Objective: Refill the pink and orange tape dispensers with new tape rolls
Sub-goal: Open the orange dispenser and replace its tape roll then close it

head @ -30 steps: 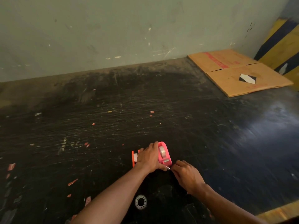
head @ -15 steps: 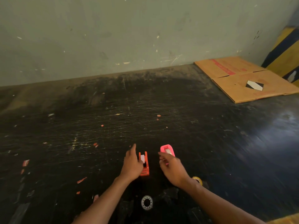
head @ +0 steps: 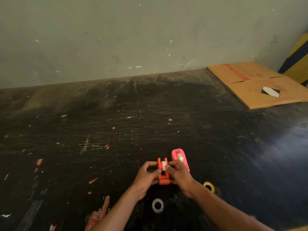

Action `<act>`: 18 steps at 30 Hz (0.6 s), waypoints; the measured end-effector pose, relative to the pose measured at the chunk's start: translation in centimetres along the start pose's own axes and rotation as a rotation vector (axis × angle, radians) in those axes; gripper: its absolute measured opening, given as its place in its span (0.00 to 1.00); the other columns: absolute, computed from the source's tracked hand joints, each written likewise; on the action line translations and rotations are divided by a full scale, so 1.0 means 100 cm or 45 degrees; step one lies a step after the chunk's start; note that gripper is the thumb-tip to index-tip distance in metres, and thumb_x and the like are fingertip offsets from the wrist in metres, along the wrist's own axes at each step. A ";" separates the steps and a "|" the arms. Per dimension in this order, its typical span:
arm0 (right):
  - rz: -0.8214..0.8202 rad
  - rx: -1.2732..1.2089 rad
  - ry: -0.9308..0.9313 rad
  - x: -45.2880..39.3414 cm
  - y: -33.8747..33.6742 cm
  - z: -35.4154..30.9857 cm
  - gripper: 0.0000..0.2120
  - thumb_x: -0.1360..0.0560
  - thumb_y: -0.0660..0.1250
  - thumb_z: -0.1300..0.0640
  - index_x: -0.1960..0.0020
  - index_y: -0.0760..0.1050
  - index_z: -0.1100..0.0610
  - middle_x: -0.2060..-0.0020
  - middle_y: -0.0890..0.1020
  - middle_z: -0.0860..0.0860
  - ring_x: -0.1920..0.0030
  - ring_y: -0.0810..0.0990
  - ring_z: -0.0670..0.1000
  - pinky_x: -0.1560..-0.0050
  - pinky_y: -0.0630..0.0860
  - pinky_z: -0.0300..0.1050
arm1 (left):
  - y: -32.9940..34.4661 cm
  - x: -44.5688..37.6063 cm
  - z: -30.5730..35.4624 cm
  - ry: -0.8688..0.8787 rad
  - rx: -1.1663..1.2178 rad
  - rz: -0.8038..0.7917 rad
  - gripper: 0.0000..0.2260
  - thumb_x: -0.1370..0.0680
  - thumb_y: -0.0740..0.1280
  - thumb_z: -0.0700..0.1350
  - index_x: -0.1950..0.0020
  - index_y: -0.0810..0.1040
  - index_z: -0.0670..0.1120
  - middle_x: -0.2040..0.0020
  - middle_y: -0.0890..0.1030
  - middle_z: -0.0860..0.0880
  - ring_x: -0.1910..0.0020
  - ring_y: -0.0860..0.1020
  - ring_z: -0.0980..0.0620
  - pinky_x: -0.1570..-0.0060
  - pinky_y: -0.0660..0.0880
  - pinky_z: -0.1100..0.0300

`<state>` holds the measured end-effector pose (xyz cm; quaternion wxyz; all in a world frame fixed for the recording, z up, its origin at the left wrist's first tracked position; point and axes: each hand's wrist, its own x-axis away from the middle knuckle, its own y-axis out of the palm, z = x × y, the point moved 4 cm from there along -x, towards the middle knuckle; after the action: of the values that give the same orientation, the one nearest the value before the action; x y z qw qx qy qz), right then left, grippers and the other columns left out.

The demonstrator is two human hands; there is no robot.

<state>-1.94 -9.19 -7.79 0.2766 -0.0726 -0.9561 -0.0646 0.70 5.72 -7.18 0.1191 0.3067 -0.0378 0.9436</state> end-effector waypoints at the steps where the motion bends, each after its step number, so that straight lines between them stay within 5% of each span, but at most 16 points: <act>1: -0.018 -0.063 0.015 0.004 -0.003 -0.001 0.11 0.19 0.64 0.62 0.38 0.72 0.63 0.42 0.82 0.65 0.42 0.83 0.64 0.42 0.81 0.62 | 0.002 0.002 0.001 -0.010 -0.005 -0.014 0.12 0.22 0.70 0.36 0.40 0.79 0.48 0.48 0.87 0.40 0.49 0.87 0.44 0.42 0.82 0.44; 4: -0.122 -0.200 0.061 0.016 -0.012 -0.006 0.13 0.19 0.65 0.65 0.35 0.72 0.60 0.40 0.81 0.66 0.38 0.81 0.66 0.37 0.78 0.64 | 0.006 0.007 0.004 -0.061 0.029 -0.034 0.14 0.23 0.71 0.35 0.40 0.78 0.49 0.48 0.87 0.41 0.48 0.86 0.44 0.43 0.81 0.45; 8: -0.269 -0.232 0.075 0.025 -0.019 -0.007 0.20 0.21 0.66 0.66 0.32 0.70 0.52 0.39 0.80 0.64 0.40 0.82 0.62 0.38 0.79 0.61 | 0.009 0.016 0.008 -0.150 0.076 -0.090 0.16 0.23 0.70 0.35 0.39 0.77 0.50 0.52 0.88 0.43 0.54 0.87 0.47 0.55 0.78 0.53; 18: -0.309 -0.245 0.070 0.043 -0.012 -0.003 0.20 0.19 0.63 0.66 0.28 0.70 0.57 0.45 0.82 0.61 0.45 0.83 0.59 0.40 0.80 0.60 | 0.004 0.034 0.007 -0.283 0.079 -0.094 0.19 0.26 0.74 0.35 0.39 0.77 0.49 0.52 0.88 0.42 0.50 0.86 0.43 0.52 0.79 0.48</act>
<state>-5.61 -9.95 -5.33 0.2847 0.0189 -0.9393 -0.1908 -1.69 5.90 -4.62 0.1393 0.4141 -0.0102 0.8994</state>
